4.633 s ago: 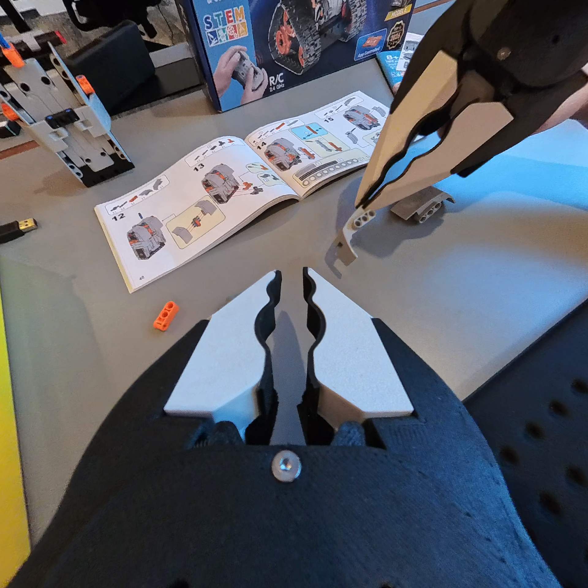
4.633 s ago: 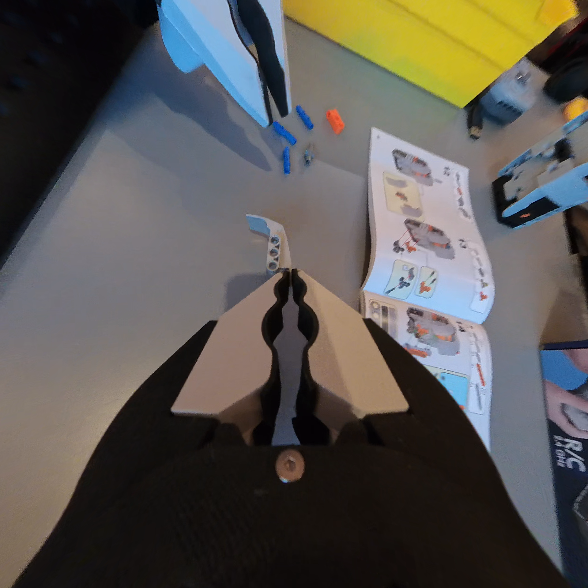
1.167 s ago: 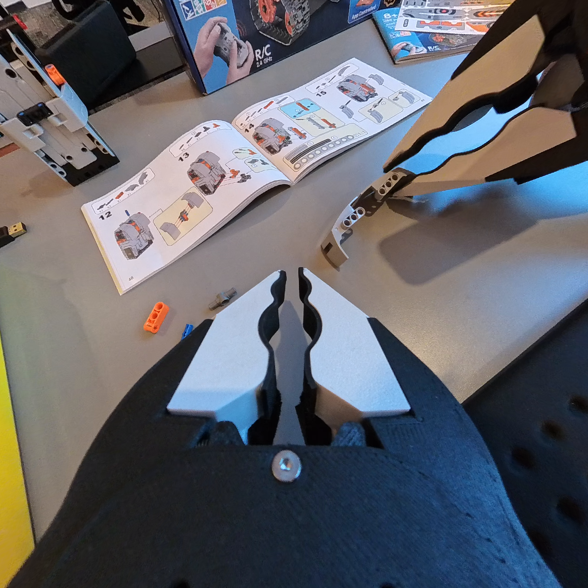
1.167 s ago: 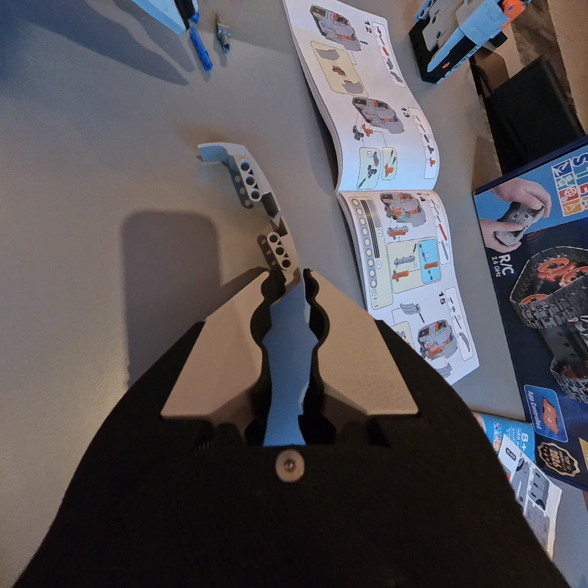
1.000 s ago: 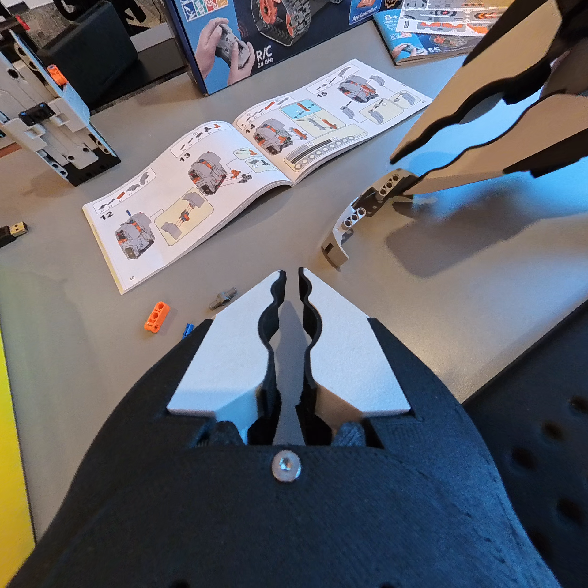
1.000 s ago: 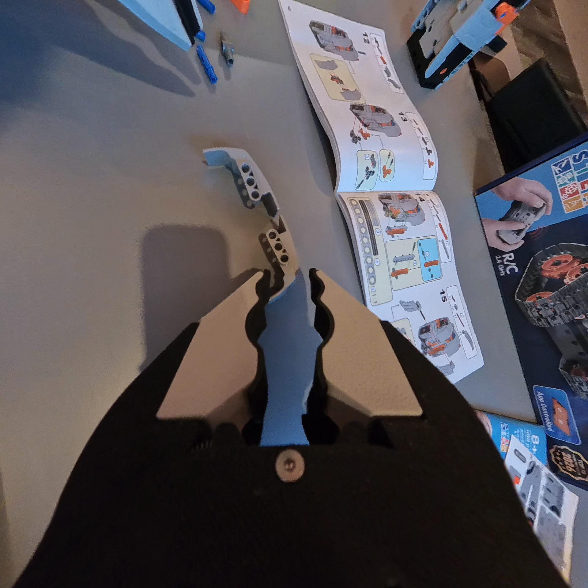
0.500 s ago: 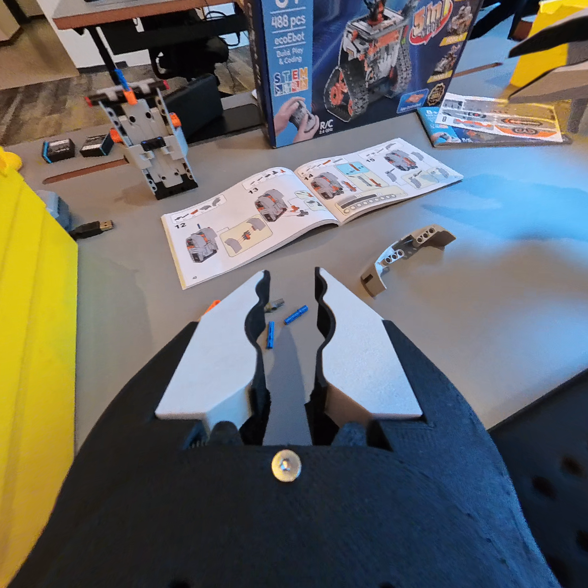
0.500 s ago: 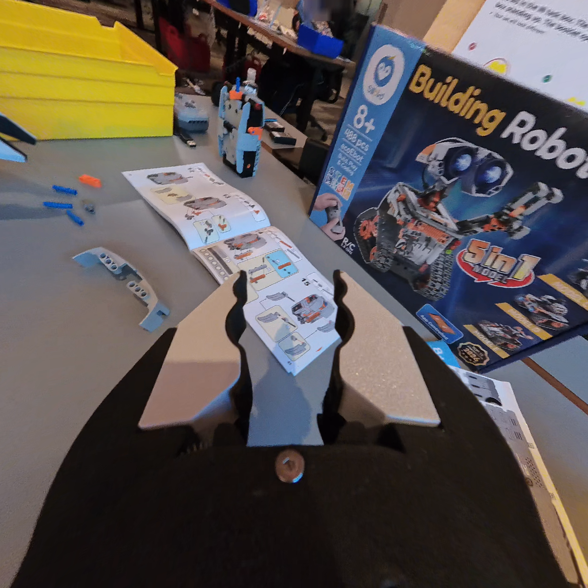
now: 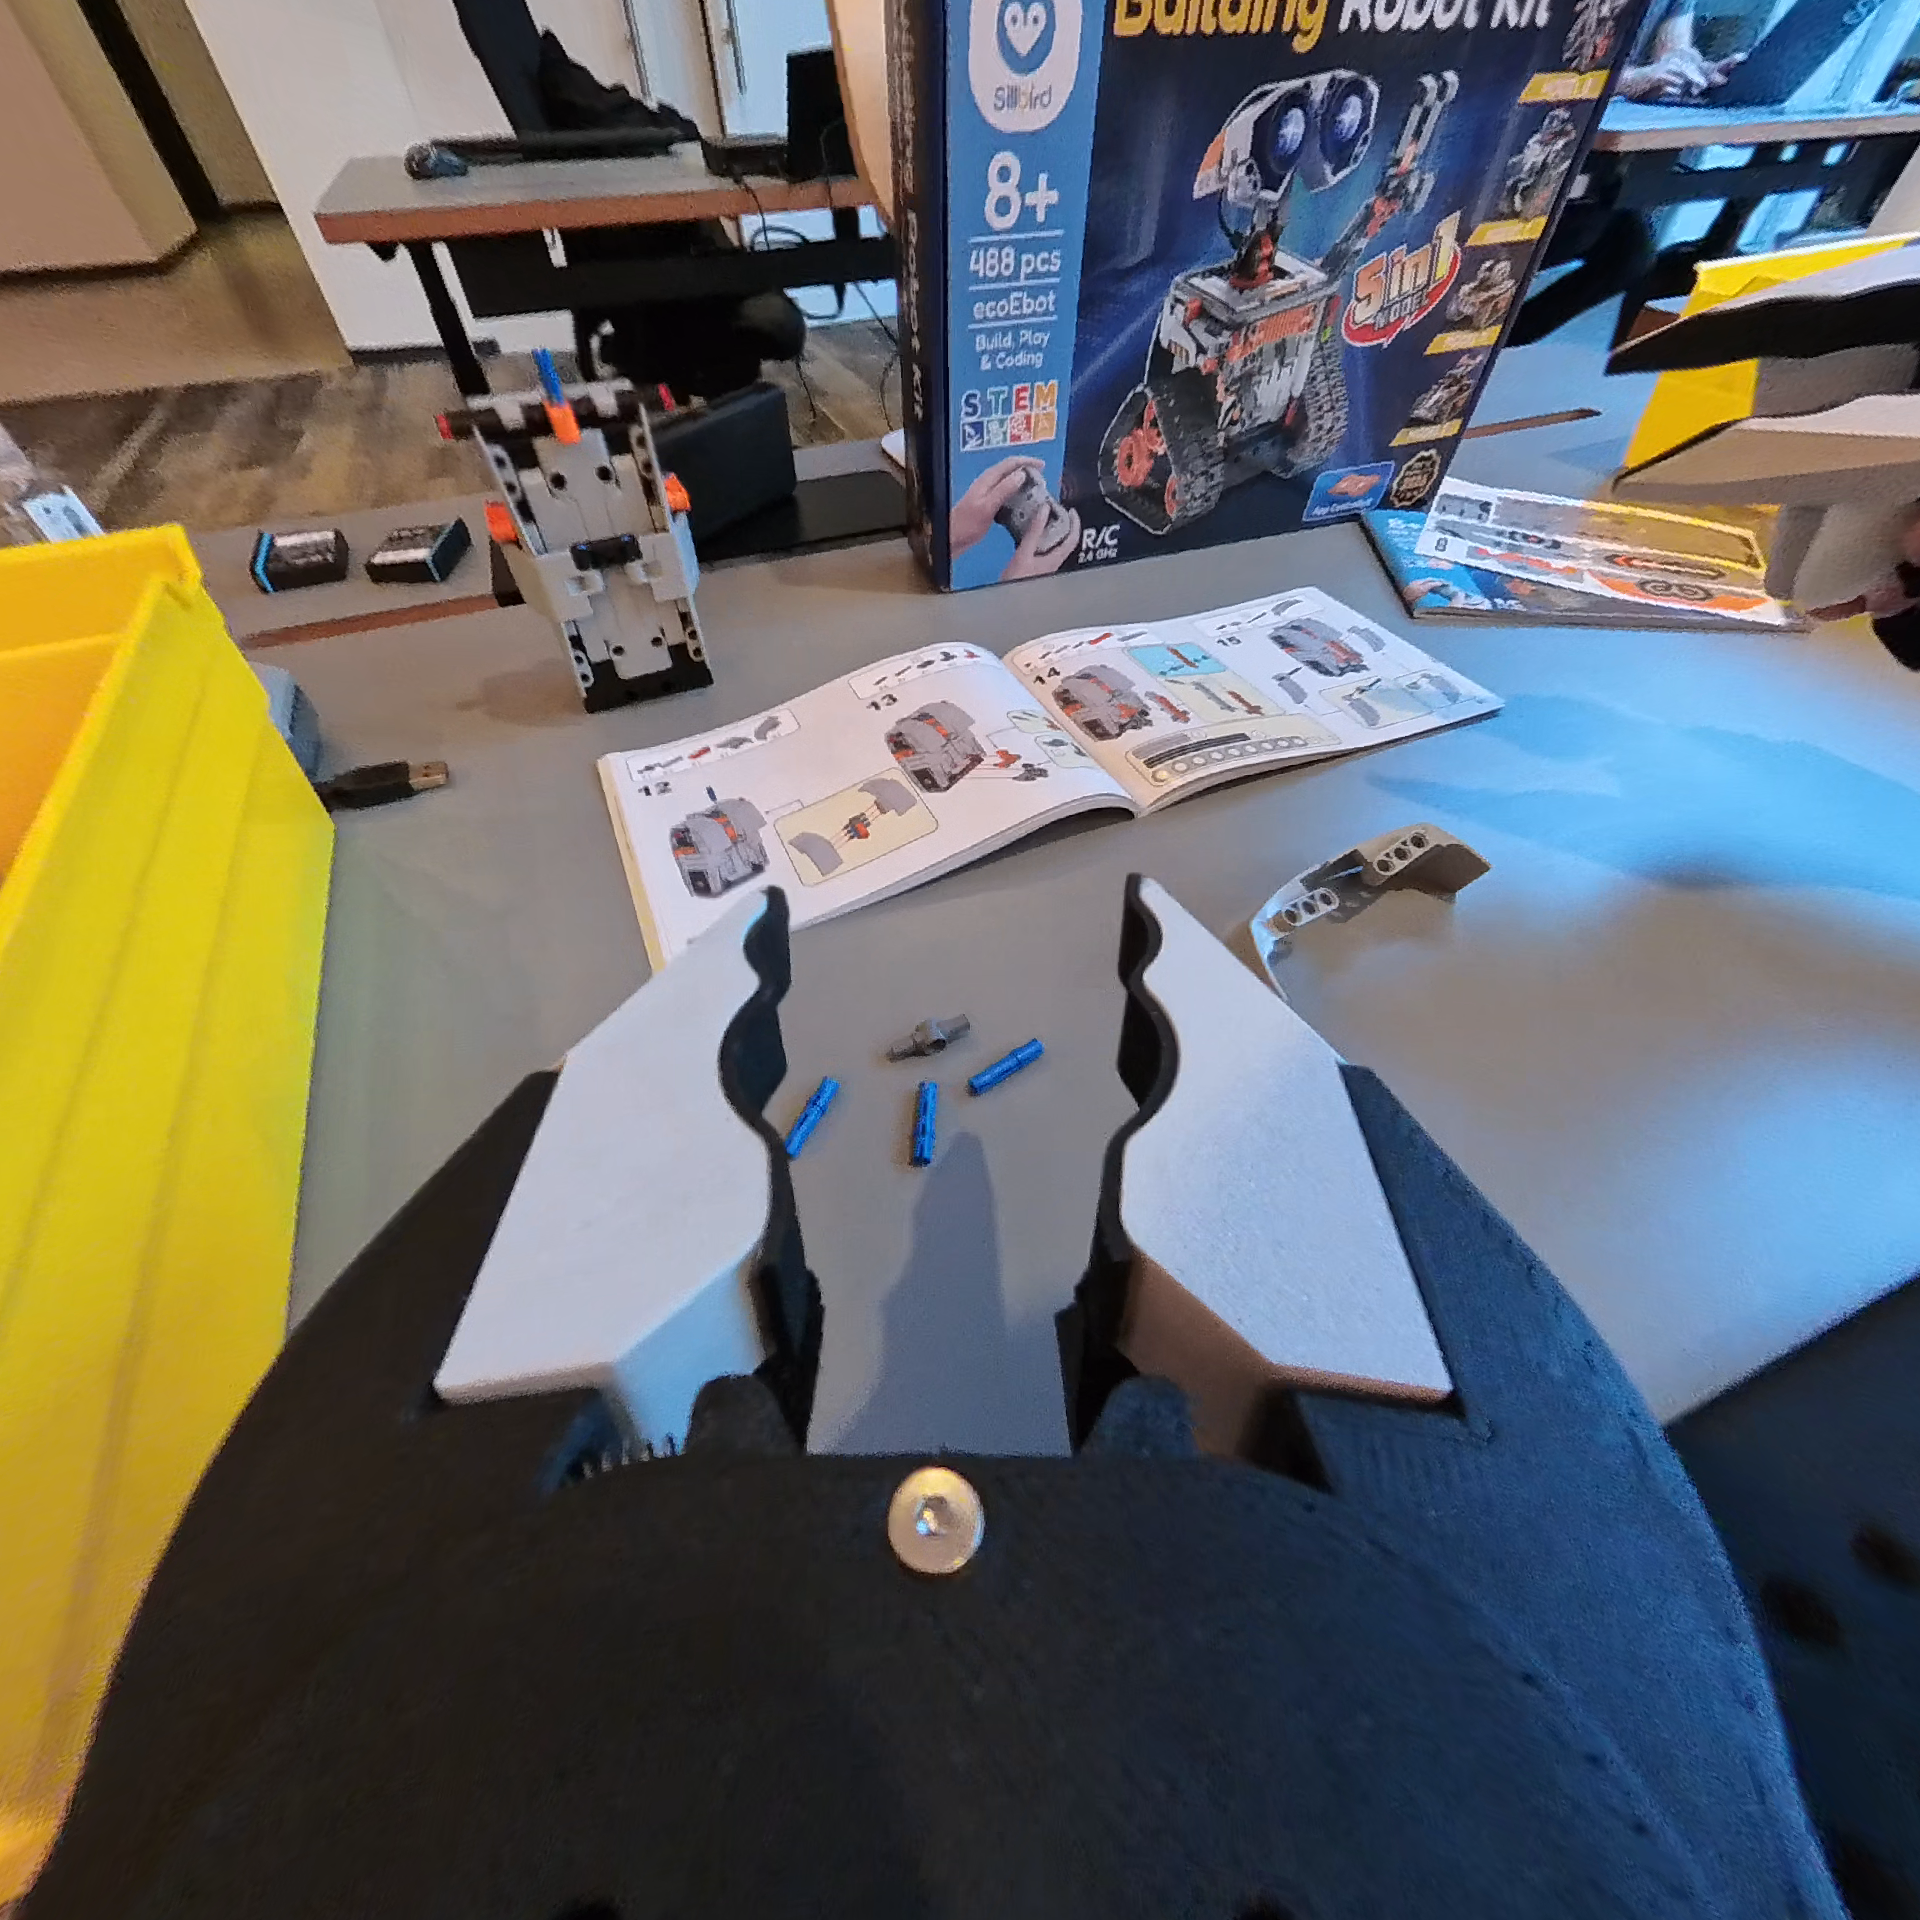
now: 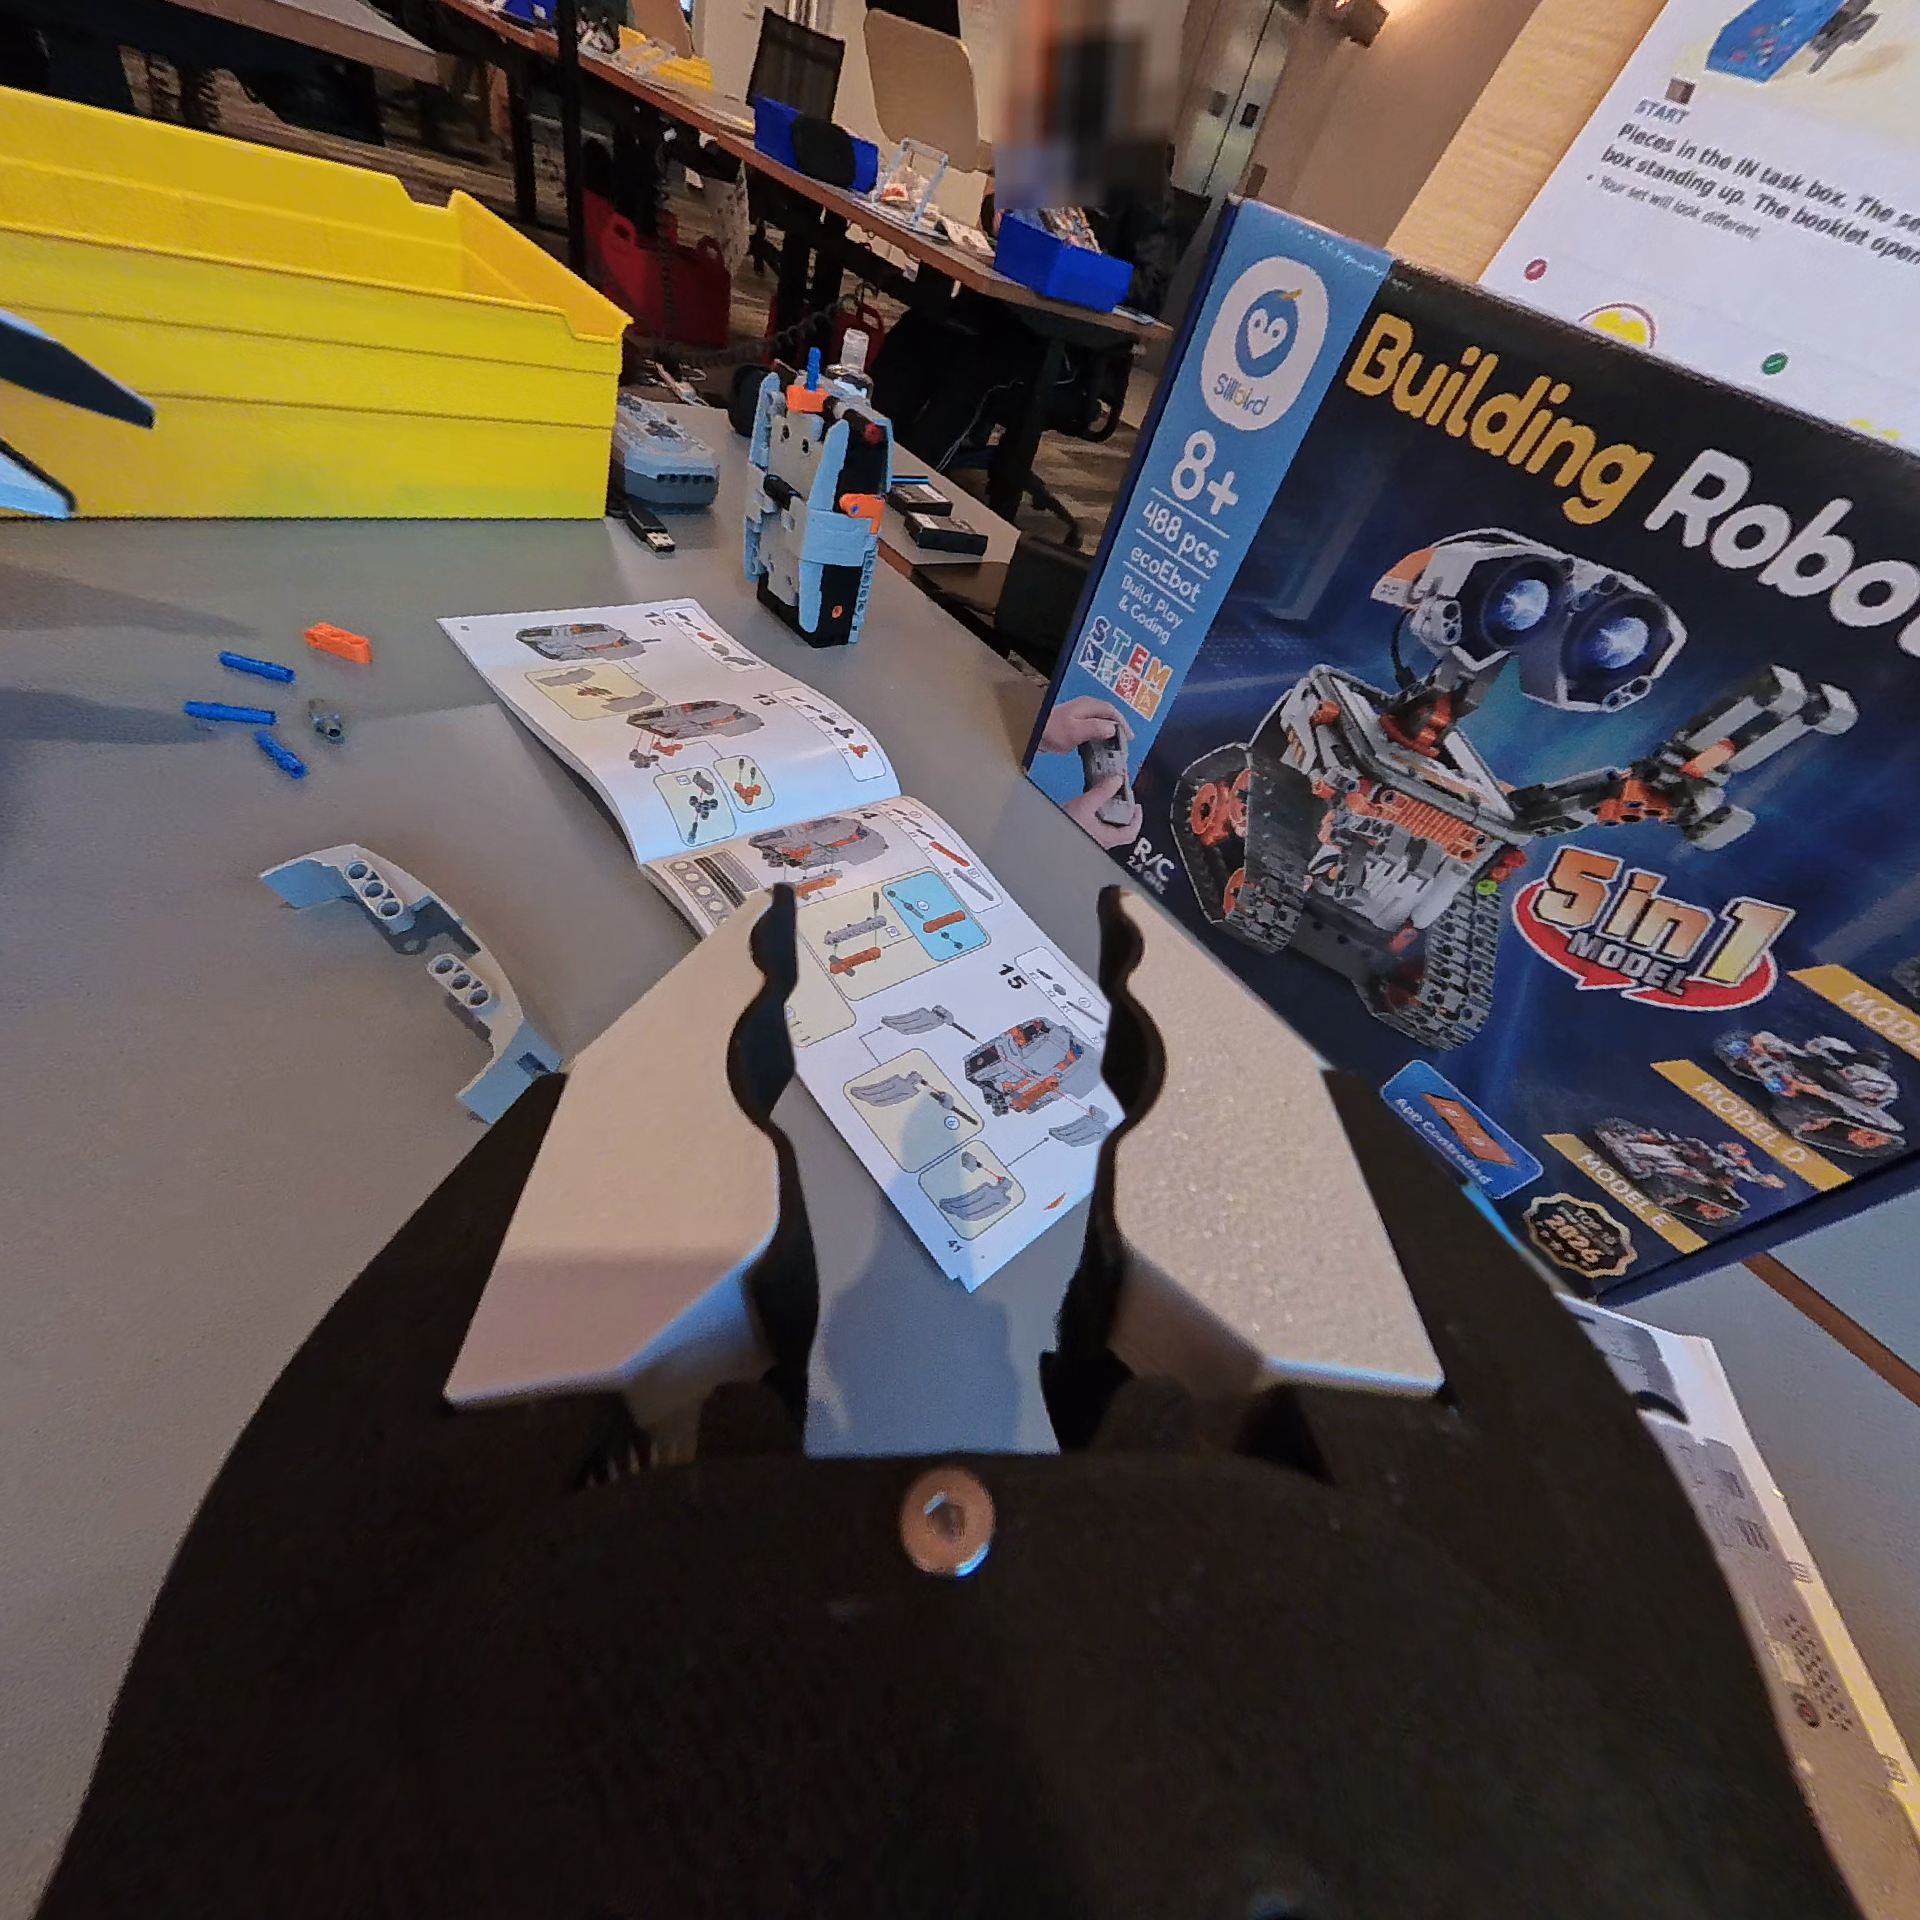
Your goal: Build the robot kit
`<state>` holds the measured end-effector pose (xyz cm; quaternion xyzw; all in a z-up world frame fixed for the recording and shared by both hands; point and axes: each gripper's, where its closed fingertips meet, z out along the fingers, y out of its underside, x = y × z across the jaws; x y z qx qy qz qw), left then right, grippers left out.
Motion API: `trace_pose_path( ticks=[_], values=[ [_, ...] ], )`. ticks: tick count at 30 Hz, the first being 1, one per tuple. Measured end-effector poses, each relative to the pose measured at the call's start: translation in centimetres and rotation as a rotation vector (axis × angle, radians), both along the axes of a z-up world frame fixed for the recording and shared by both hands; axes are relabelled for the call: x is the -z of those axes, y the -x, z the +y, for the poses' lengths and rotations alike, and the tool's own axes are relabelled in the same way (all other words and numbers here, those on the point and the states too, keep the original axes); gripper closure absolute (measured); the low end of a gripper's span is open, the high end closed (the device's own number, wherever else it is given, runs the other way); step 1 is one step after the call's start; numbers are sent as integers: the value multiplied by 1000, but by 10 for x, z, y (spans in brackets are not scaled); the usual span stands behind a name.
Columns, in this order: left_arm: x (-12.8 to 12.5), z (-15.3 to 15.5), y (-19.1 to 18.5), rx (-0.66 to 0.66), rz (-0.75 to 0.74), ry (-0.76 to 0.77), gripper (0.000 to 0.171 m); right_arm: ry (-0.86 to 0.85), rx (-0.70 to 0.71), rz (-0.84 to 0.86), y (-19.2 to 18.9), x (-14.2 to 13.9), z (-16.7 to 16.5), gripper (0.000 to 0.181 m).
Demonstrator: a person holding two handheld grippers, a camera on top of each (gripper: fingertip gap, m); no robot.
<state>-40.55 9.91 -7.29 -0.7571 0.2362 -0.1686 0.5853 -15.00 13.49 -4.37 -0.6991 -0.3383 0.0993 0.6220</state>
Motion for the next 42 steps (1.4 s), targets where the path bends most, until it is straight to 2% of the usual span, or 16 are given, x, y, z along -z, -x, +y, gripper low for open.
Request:
trace_pose_path(
  ticks=[5,9,13,17,20,23,27,35,38,42],
  values=[
    [15,1,-13,49,90,10,108,35,-52,-15,4,7,-2,126],
    [24,1,-18,69,156,14,113,19,-89,-202,11,19,-2,128],
    [29,0,-26,107,146,43,120,-38,-110,-431,16,32,-2,138],
    [51,-1,-41,179,144,183,120,84,-163,-489,16,54,-11,138],
    [59,-2,-47,199,168,216,116,112,-172,-535,14,63,-16,138],
    [54,-2,-47,173,206,160,118,132,-222,-521,22,66,-27,138],
    [45,-5,-49,153,242,74,125,117,-222,-566,18,66,-32,138],
    [57,-13,-62,219,332,84,124,90,-211,-588,14,63,-35,140],
    [60,-17,-66,235,376,64,125,106,-218,-567,13,68,-37,142],
    [59,-21,-70,256,402,38,129,154,-268,-457,24,72,-44,143]
  ],
)
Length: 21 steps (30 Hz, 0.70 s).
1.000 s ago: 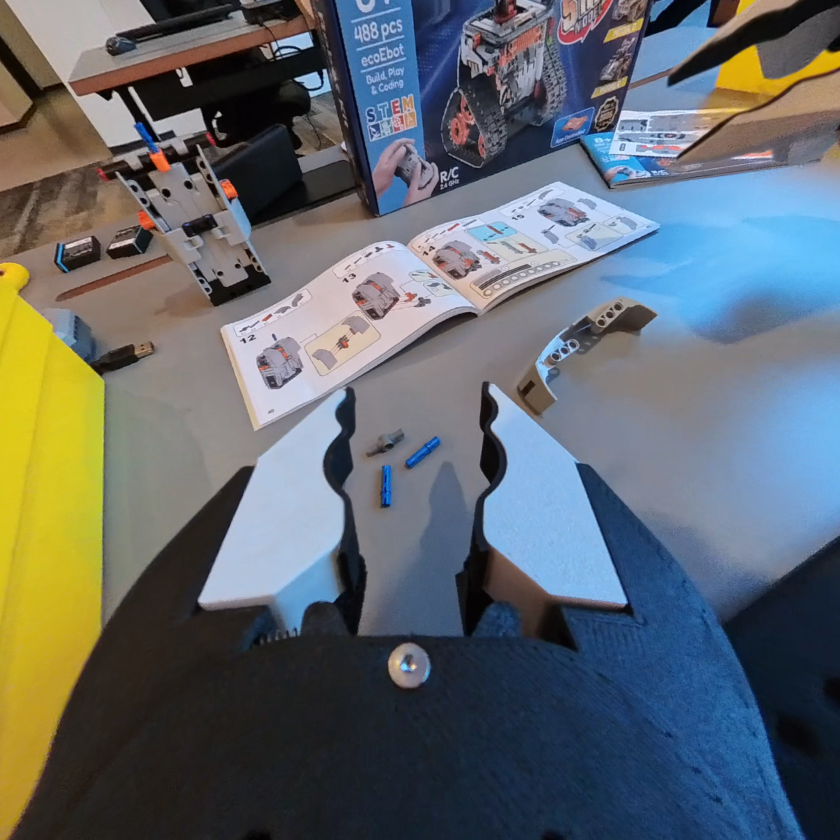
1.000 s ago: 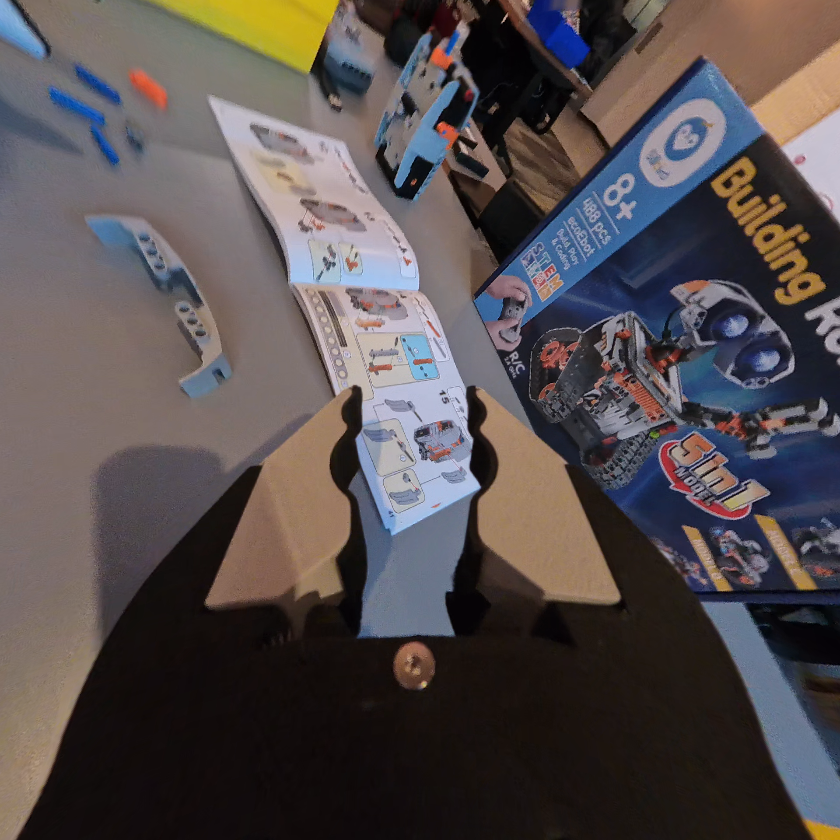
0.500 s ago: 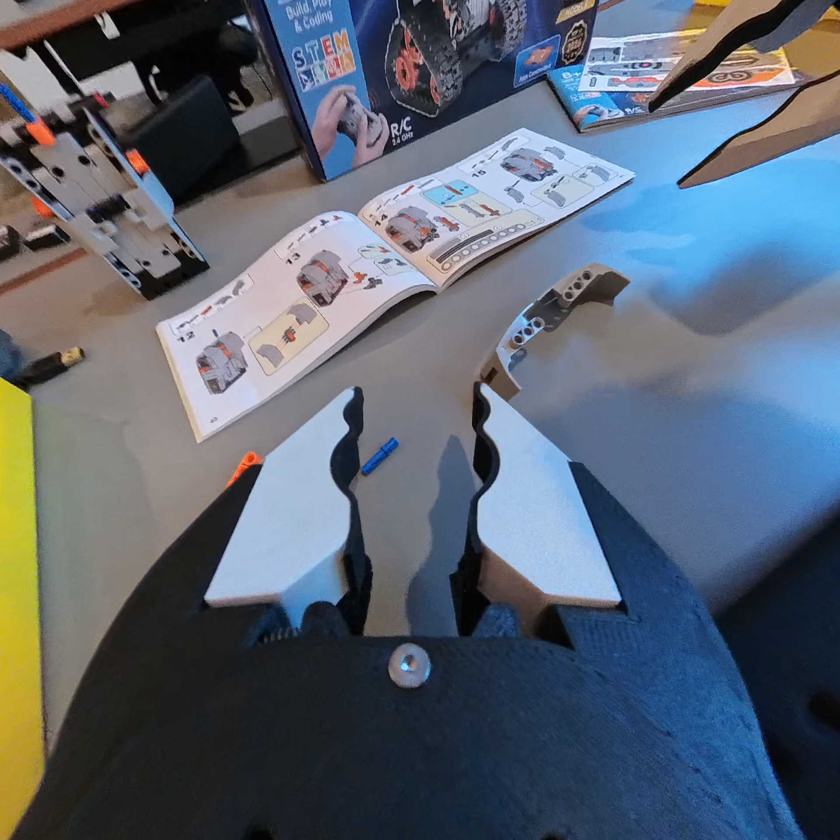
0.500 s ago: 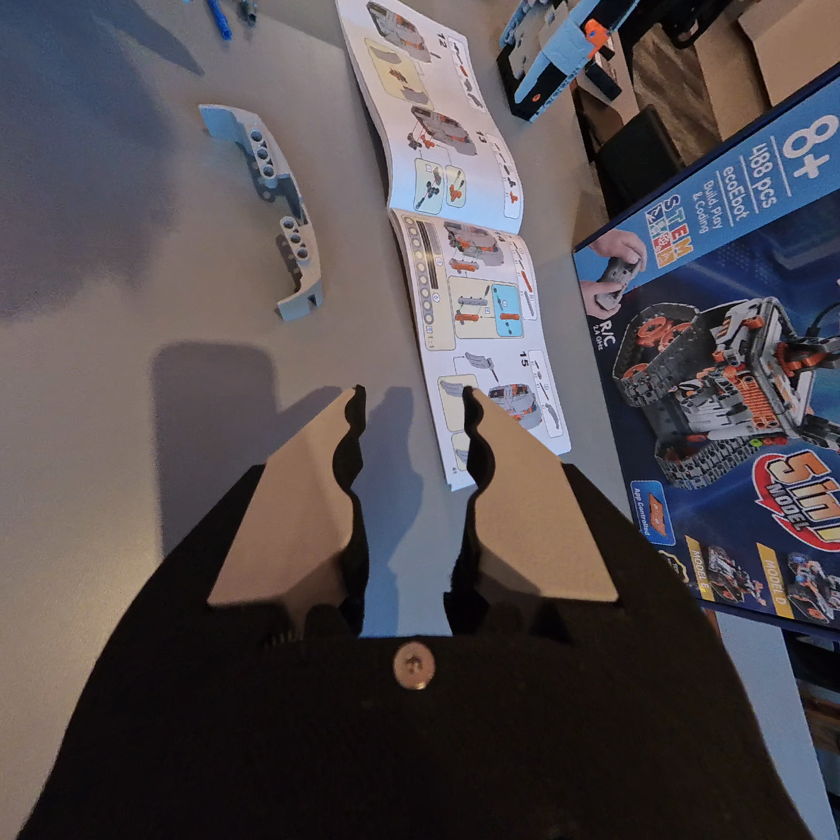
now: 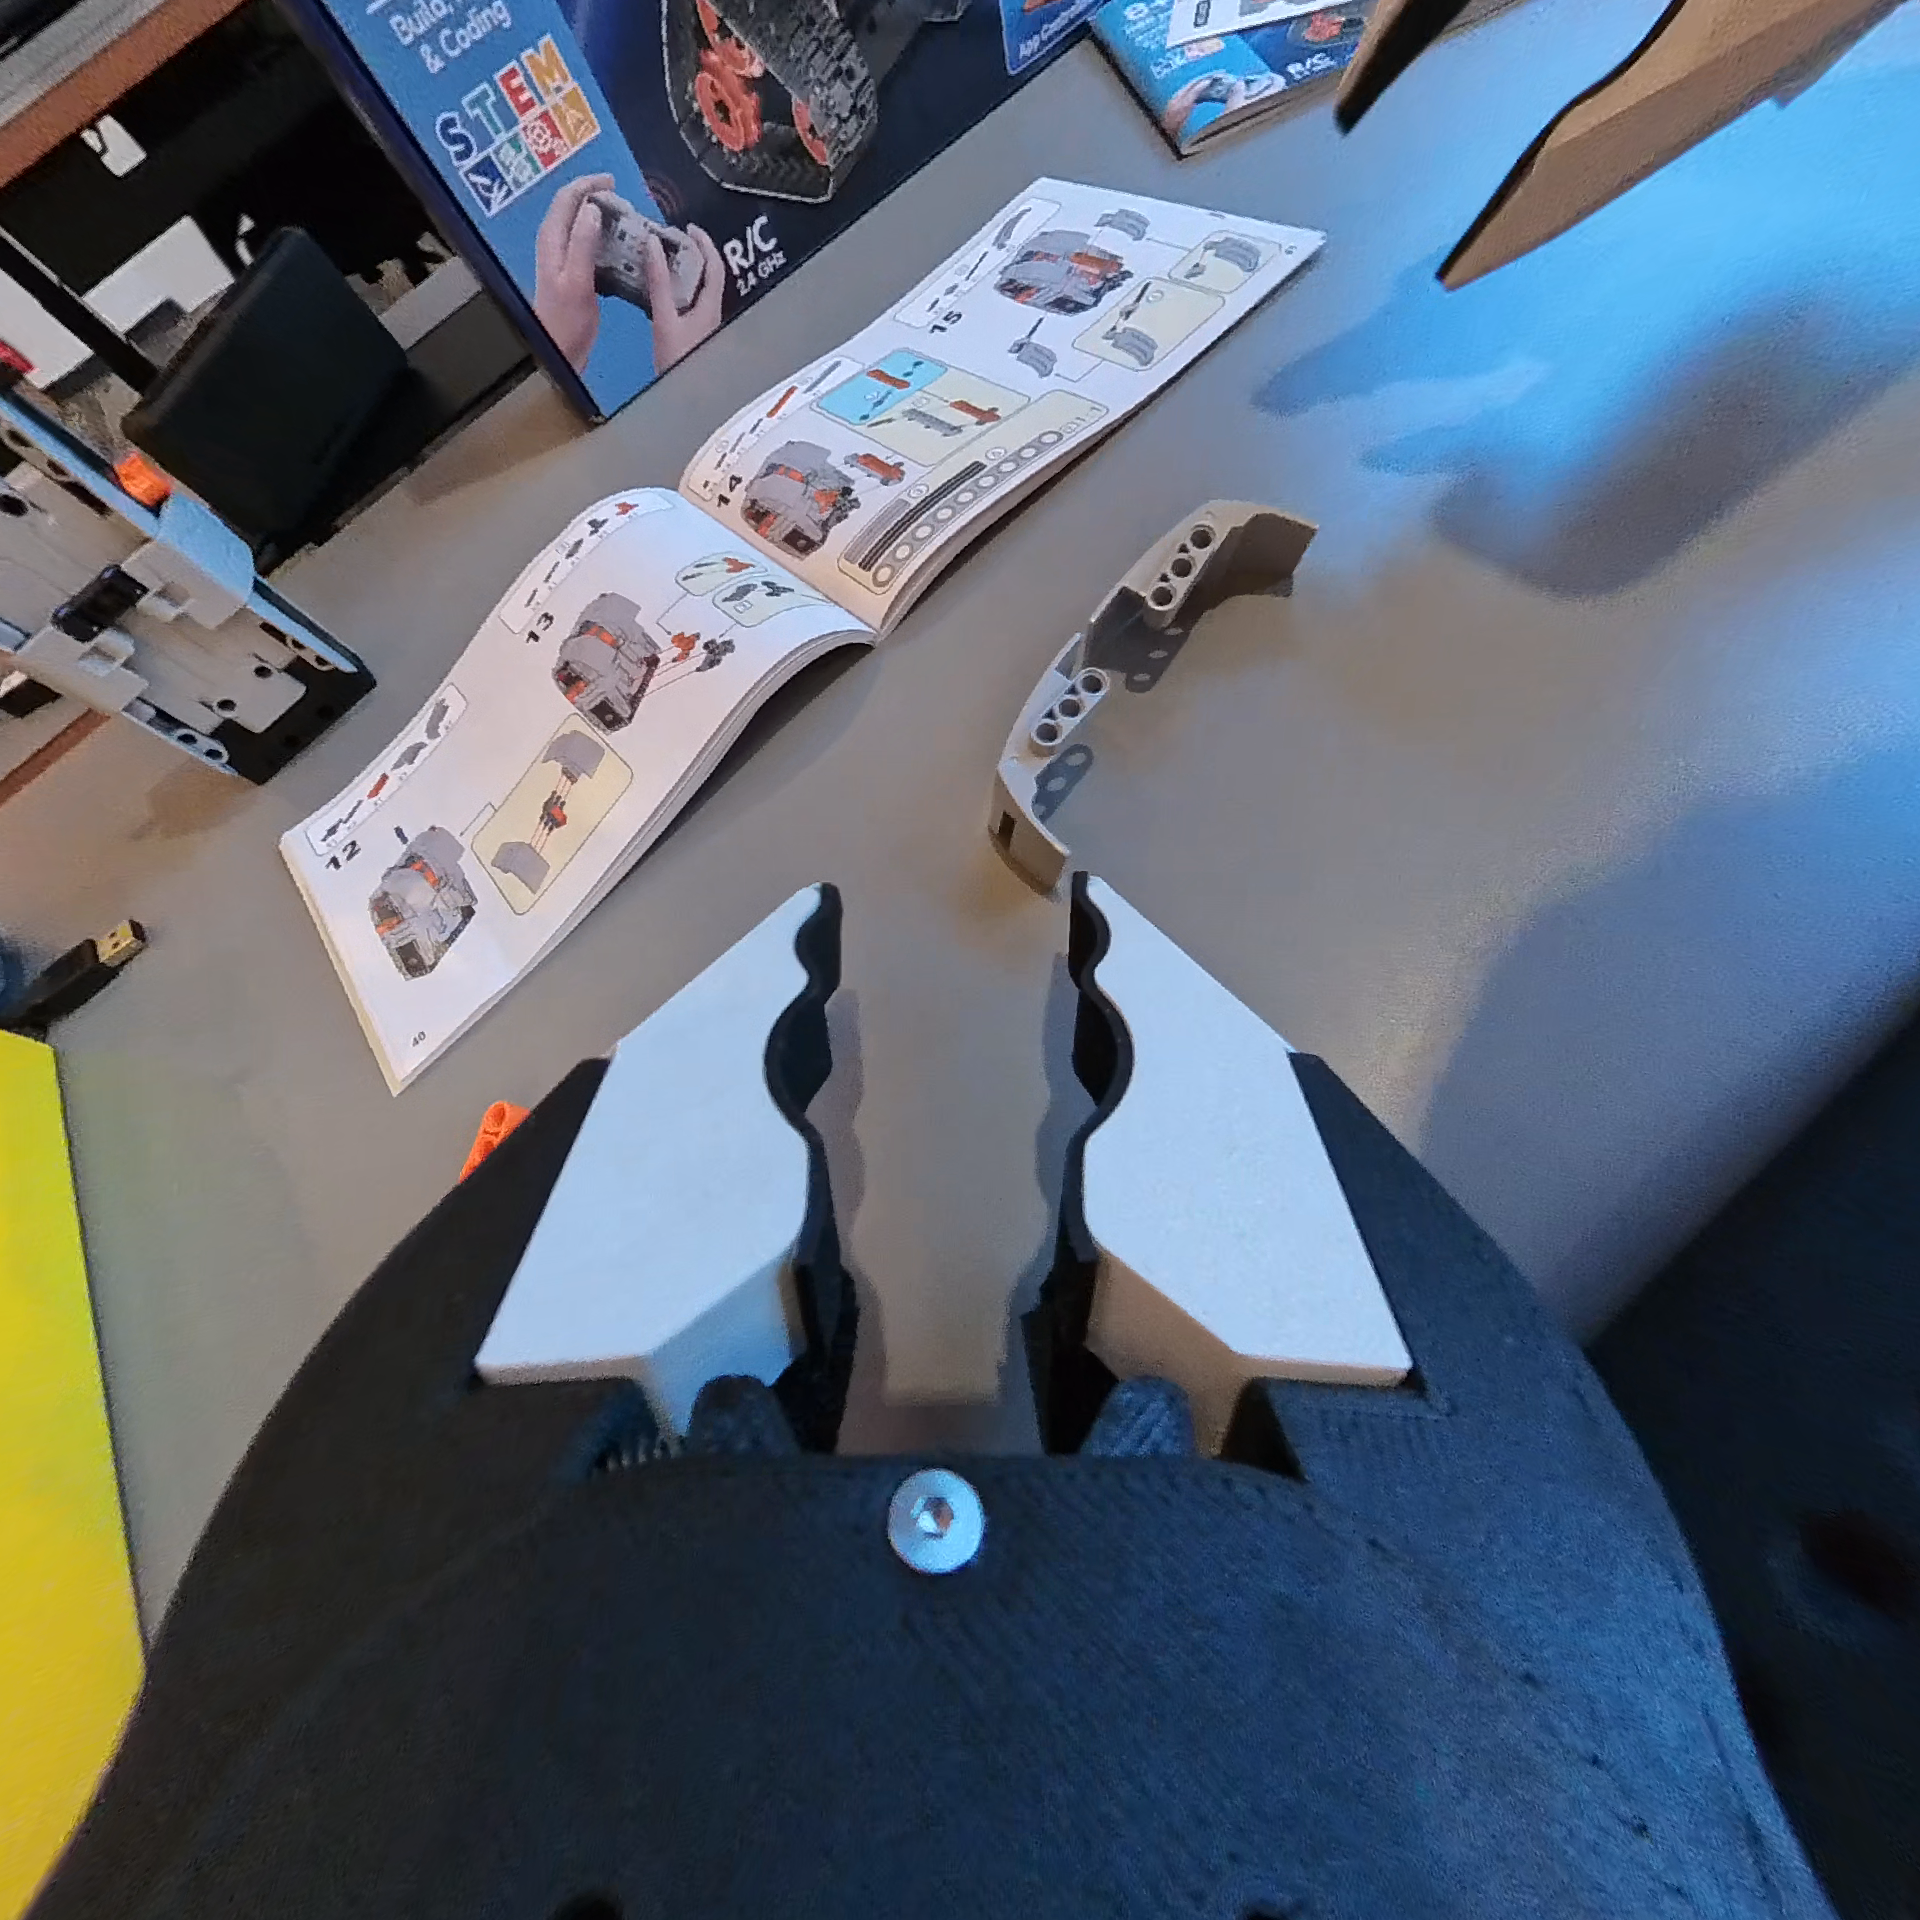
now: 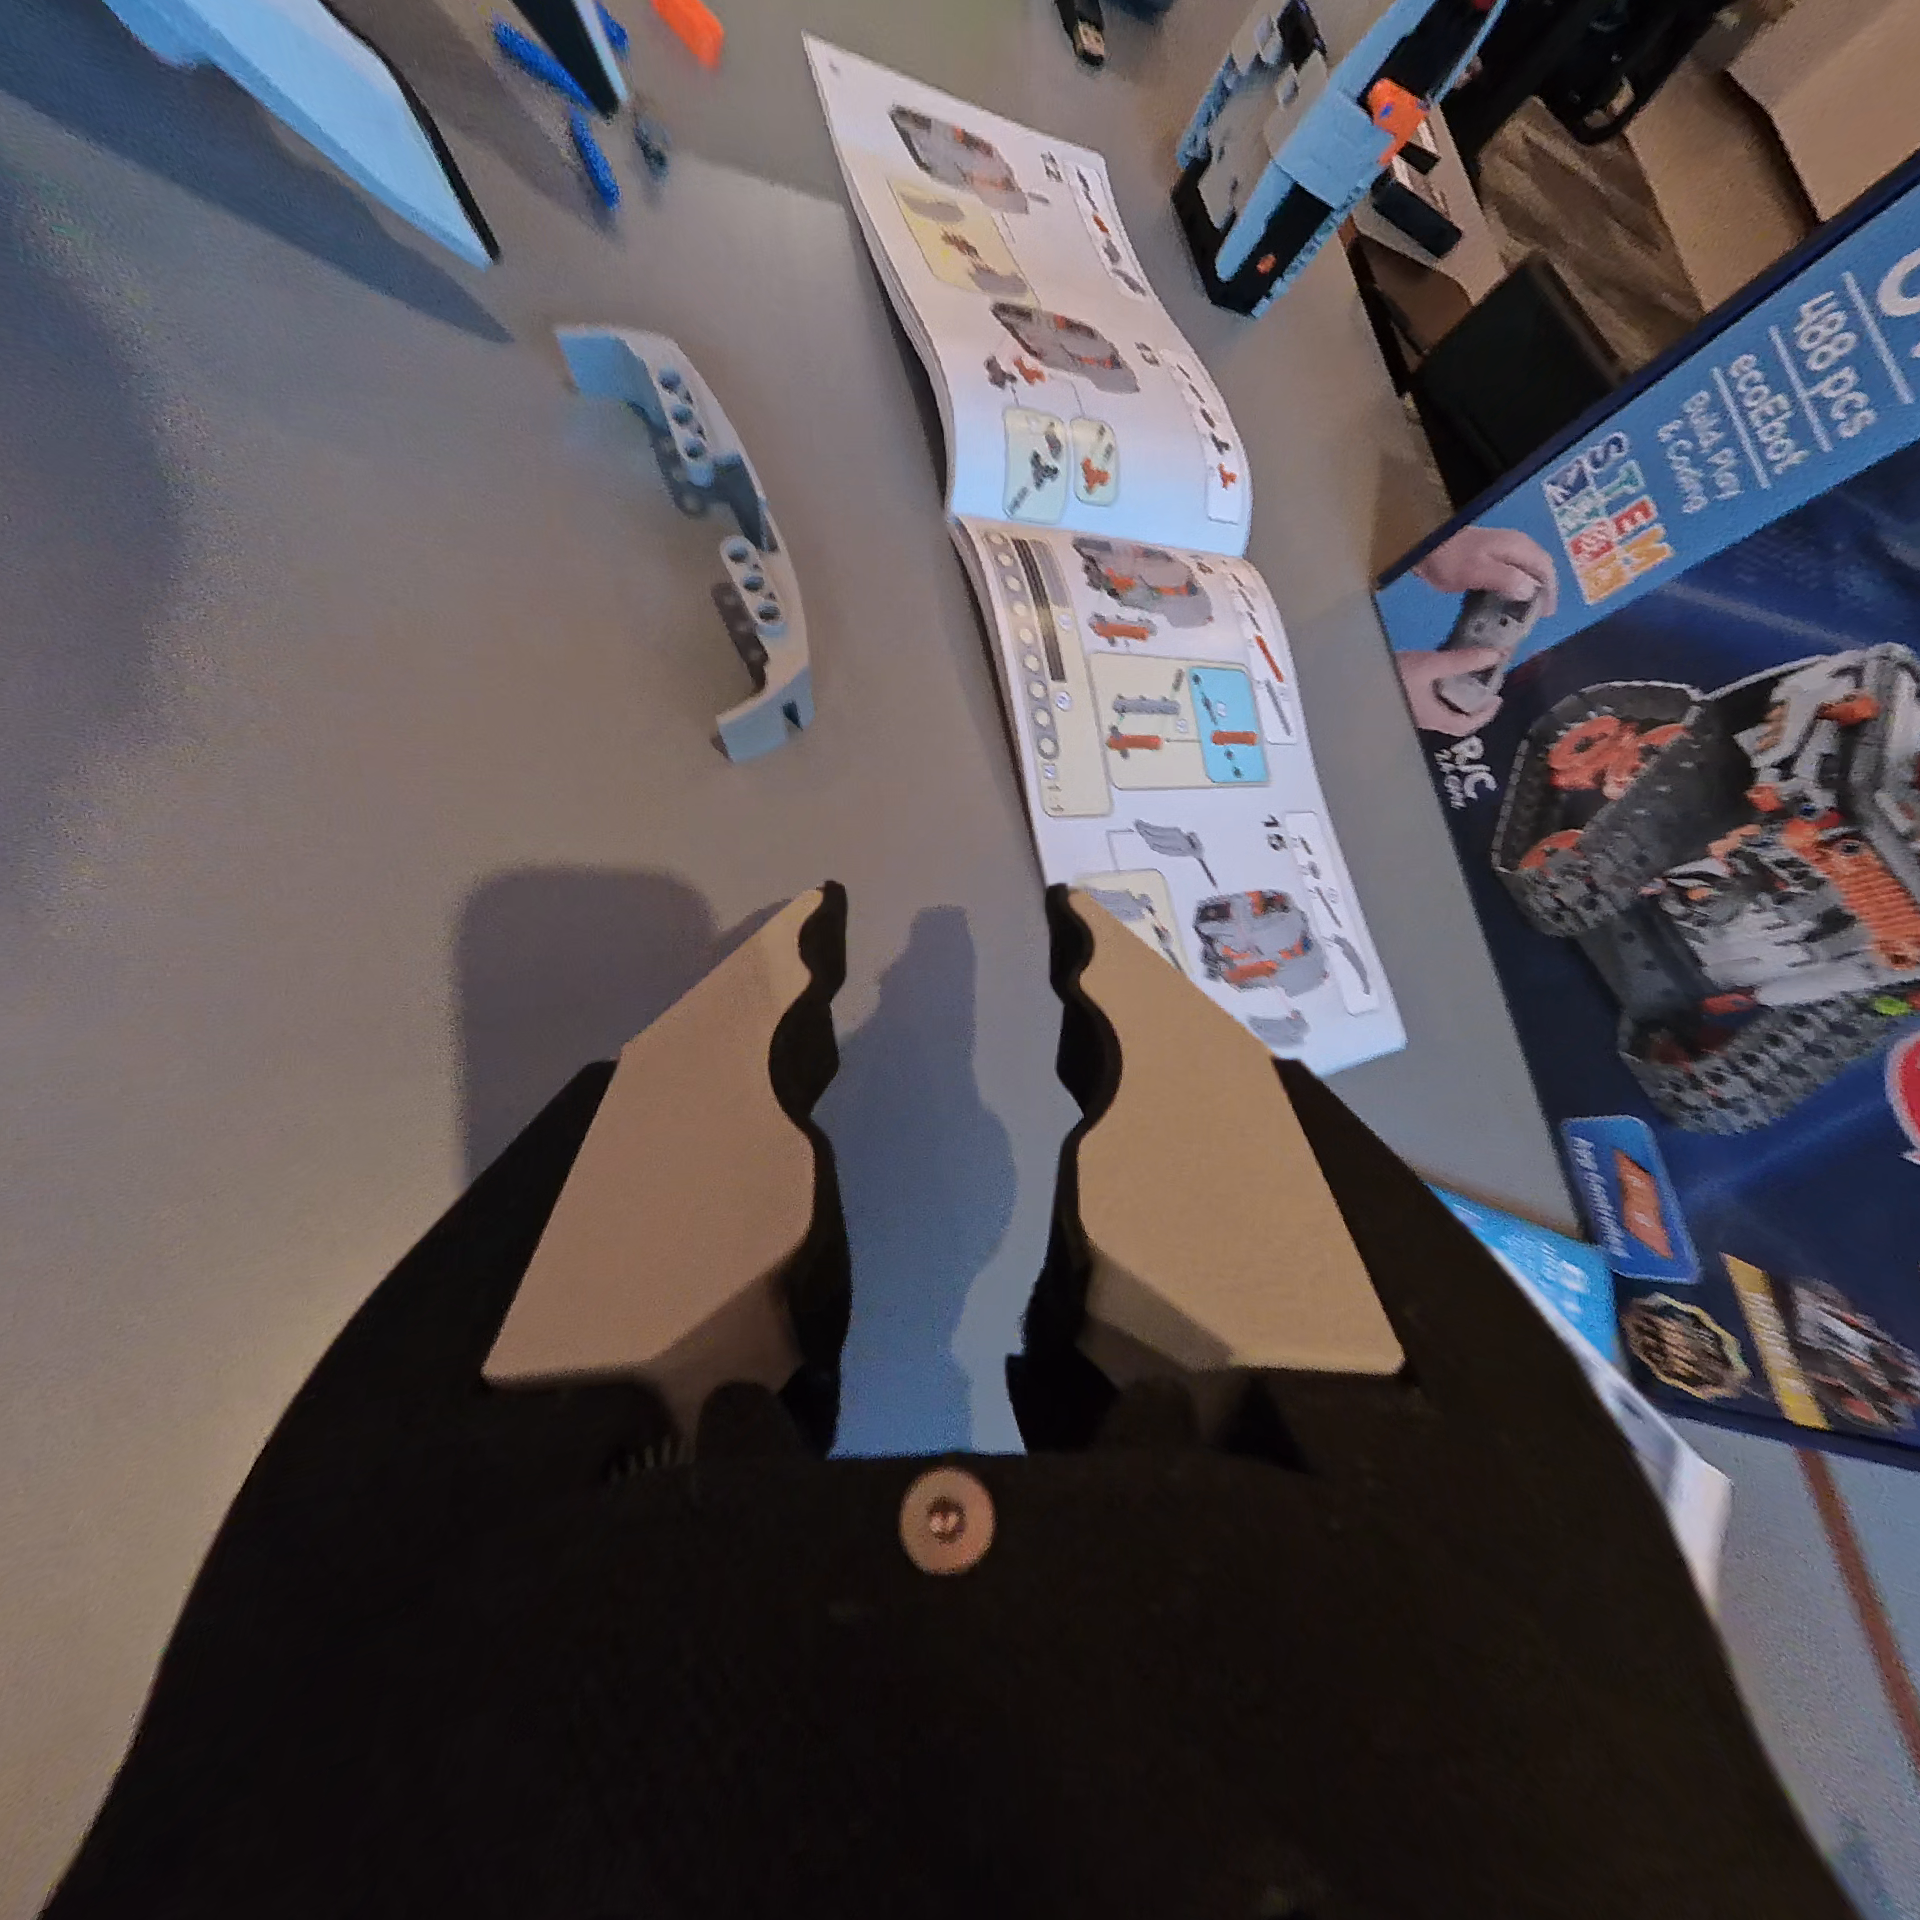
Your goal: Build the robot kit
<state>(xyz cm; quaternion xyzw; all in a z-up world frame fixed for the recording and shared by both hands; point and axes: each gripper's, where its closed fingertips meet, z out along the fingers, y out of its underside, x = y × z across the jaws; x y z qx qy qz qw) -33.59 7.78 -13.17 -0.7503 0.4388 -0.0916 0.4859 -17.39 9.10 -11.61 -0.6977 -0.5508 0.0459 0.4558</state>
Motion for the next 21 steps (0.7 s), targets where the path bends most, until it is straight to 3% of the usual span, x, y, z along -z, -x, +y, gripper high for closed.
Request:
trace_pose_path(
  ticks=[6,8,12,17,21],
  values=[
    [4,-4,-4,23,29,10,133,88,-47,115,29,1,-14,144],
    [4,-3,-4,7,40,24,142,107,-30,156,38,0,-15,143],
    [-4,-5,-23,-8,-72,144,144,204,39,260,60,0,-17,144],
    [-4,6,-29,-67,-28,112,136,136,155,173,61,8,-7,144],
    [7,0,-28,-67,-49,181,139,178,222,167,62,16,-1,149]
  ],
)
